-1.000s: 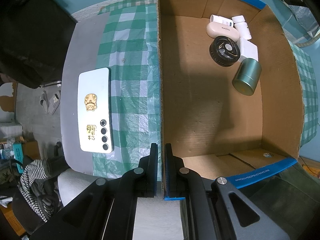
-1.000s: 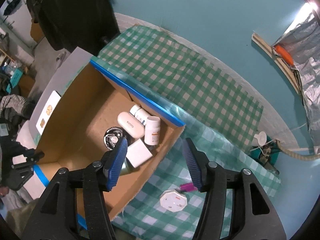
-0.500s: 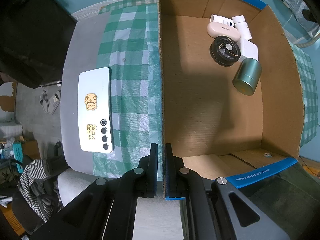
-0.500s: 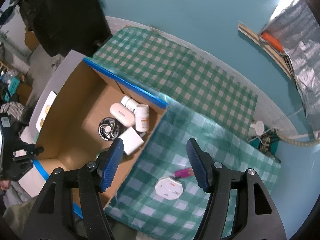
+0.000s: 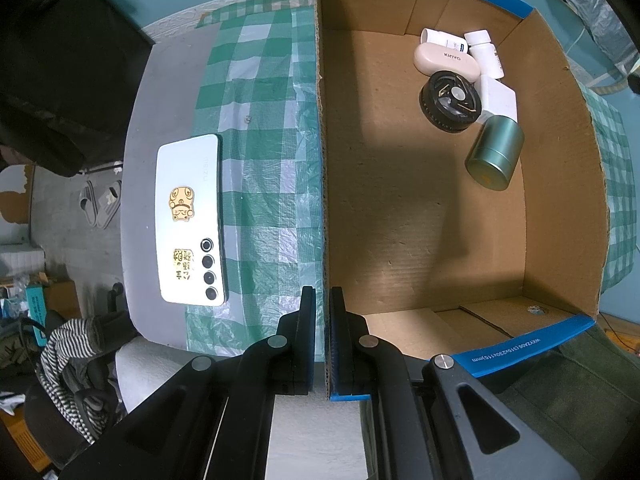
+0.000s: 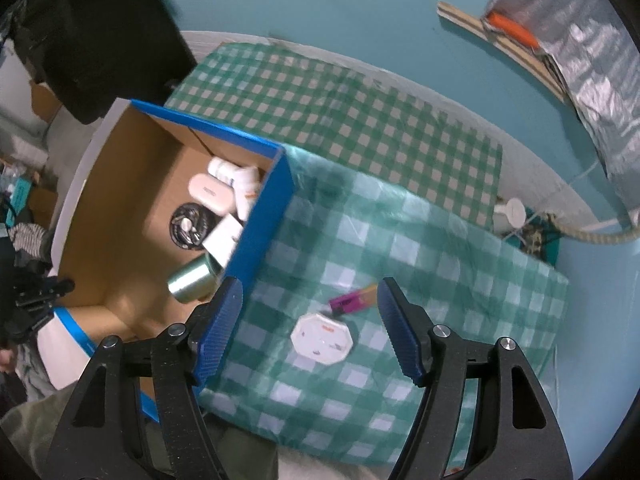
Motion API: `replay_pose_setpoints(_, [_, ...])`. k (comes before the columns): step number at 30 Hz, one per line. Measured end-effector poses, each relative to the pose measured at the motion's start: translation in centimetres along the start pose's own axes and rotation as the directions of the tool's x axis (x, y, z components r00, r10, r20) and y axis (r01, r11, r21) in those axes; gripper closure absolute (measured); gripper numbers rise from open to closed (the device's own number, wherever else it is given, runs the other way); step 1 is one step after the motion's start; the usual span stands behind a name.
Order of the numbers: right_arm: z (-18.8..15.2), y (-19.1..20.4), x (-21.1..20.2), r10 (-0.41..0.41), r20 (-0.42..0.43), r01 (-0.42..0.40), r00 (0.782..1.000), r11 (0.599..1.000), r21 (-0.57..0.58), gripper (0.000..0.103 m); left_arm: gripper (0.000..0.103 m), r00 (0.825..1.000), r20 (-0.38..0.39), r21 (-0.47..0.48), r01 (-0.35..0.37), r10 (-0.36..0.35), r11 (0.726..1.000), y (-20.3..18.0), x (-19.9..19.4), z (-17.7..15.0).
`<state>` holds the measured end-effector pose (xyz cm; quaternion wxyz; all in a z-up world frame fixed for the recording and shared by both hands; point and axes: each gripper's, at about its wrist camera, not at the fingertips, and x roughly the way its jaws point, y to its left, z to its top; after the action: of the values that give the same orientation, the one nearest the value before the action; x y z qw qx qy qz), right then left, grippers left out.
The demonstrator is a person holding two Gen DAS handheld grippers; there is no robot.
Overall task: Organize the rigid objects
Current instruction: 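Move the right tool back over the white octagonal PASA device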
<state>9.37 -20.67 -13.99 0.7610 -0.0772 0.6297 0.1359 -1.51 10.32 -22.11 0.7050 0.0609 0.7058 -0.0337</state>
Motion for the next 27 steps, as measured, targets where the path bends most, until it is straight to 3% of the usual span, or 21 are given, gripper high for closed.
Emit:
replay_pose_setpoints(15, [-5.1, -3.7, 6.4, 0.048, -0.150, -0.018, 0.988, 0.980, 0.199, 0.026, 0.096, 1.000, -0.002, 0.003, -0.001, 0.001, 1.000, -0.1, 0.1, 0.0])
replay_pose_setpoints(22, [-6.4, -4.6, 9.7, 0.099, -0.181, -0.040, 0.979, 0.951, 0.306, 0.021, 0.096, 1.000, -0.002, 0.001, 0.000, 0.000, 1.000, -0.2, 0.2, -0.1])
replay_pose_setpoints(27, [-7.0, -4.4, 11.9, 0.087, -0.205, -0.016, 0.975, 0.945, 0.327, 0.021, 0.096, 1.000, -0.004, -0.001, -0.001, 0.001, 1.000, -0.2, 0.2, -0.1])
